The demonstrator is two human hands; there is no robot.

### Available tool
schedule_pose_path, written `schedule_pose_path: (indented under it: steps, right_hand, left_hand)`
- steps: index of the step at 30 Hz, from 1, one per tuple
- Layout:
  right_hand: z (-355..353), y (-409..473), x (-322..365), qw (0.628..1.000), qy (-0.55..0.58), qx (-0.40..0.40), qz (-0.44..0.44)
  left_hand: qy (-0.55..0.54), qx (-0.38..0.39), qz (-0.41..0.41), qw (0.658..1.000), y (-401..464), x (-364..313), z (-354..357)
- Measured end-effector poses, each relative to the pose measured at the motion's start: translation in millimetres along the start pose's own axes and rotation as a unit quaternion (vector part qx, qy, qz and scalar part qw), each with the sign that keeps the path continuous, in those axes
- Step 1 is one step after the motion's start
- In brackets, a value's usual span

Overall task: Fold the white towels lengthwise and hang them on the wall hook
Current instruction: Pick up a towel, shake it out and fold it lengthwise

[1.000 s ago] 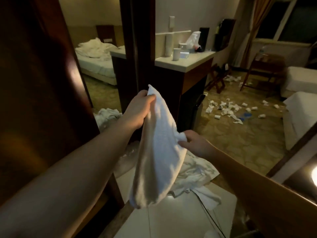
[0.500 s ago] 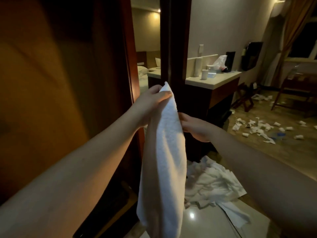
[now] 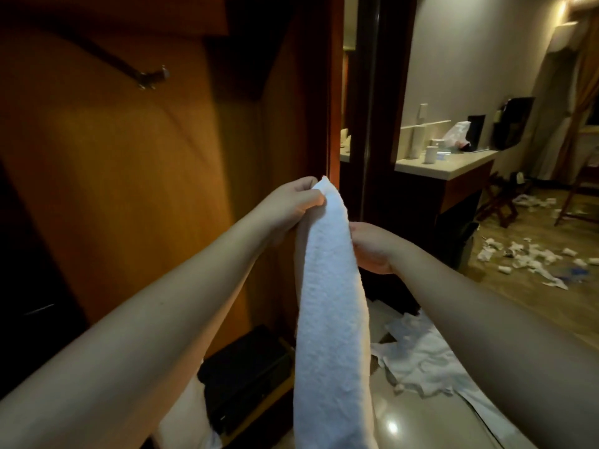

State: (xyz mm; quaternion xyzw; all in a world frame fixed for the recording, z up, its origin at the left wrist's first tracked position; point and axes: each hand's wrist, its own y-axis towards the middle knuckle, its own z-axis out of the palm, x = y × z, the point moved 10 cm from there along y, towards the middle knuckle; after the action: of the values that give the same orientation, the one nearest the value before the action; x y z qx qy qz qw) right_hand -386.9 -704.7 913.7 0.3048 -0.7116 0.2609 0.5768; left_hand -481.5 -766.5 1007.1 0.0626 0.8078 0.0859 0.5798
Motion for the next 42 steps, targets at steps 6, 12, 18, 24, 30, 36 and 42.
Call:
schedule_pose_path:
  steps: [6, 12, 18, 24, 30, 36, 42]
  right_hand:
    - [13.9, 1.2, 43.7, 0.994, 0.025, -0.084, -0.059]
    - [32.0, -4.2, 108.9, 0.949, -0.222, -0.175, -0.137]
    - [54.2, -6.8, 136.3, 0.913, -0.307, -0.183, -0.194]
    - [63.0, 6.5, 69.7, 0.920, -0.375, -0.071, -0.091]
    - [-9.4, -2.9, 16.3, 0.876, -0.447, -0.178, 0.012]
    - [-61.0, -15.1, 18.5, 0.827, -0.490, -0.276, 0.018]
    - [-101.0, -31.6, -0.5, 0.797, -0.498, -0.330, 0.085]
  left_hand:
    - [-0.030, -0.058, -0.008, 0.998, -38.1, -1.7, -66.7]
    - [-0.120, -0.052, -0.048, 0.990, -55.6, 11.5, -97.4]
    - [0.013, -0.109, -0.017, 0.994, -61.5, -1.7, -122.0]
    - [0.284, -0.187, 0.043, 0.939, -66.9, -21.2, -139.1]
    - [0.377, -0.130, 0.012, 0.917, -67.5, -11.7, -137.5]
    - [0.452, -0.064, -0.053, 0.888, -67.1, 5.7, -145.5]
    - [0.232, 0.014, -0.126, 0.964, -74.1, 37.3, -152.6]
